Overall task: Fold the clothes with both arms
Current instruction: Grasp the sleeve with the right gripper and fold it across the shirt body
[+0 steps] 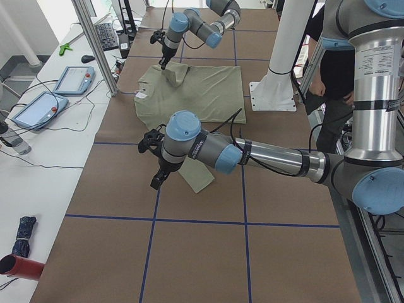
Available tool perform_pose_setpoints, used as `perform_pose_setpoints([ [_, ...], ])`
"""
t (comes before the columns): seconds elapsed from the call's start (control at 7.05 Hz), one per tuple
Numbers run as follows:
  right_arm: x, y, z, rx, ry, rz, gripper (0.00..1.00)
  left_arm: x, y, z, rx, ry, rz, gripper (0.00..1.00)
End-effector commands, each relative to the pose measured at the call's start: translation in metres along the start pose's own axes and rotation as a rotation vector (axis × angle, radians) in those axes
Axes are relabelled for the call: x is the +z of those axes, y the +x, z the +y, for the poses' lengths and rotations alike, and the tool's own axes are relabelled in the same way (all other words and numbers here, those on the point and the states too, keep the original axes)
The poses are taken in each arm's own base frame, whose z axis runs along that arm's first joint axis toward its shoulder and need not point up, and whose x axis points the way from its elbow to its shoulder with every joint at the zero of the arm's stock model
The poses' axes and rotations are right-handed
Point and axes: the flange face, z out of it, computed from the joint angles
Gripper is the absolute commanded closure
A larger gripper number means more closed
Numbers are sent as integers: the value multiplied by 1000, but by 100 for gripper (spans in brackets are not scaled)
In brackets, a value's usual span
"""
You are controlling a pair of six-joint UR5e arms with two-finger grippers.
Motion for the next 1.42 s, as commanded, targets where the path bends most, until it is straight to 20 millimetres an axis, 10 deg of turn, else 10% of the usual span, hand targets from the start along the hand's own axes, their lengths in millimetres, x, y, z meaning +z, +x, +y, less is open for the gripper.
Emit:
perform_pose_setpoints([
  [0.0, 17, -47, 84, -61, 86, -89, 100, 1, -1, 1, -3, -3, 0, 0],
  [0.57, 22, -86, 105, -35, 71, -102, 98, 3, -3, 2, -6, -6, 1, 0],
  [0.71, 23, -86, 103, -36, 72, -99, 17, 2, -2, 1, -6, -5, 1, 0],
  [0.99, 3, -96, 80, -13, 54, -124, 0, -1, 0, -11, -1, 9, -6, 0],
  [1.28, -14, -82, -9, 31, -106, -125, 0, -6, 4, -49, -26, 69, -10, 0],
])
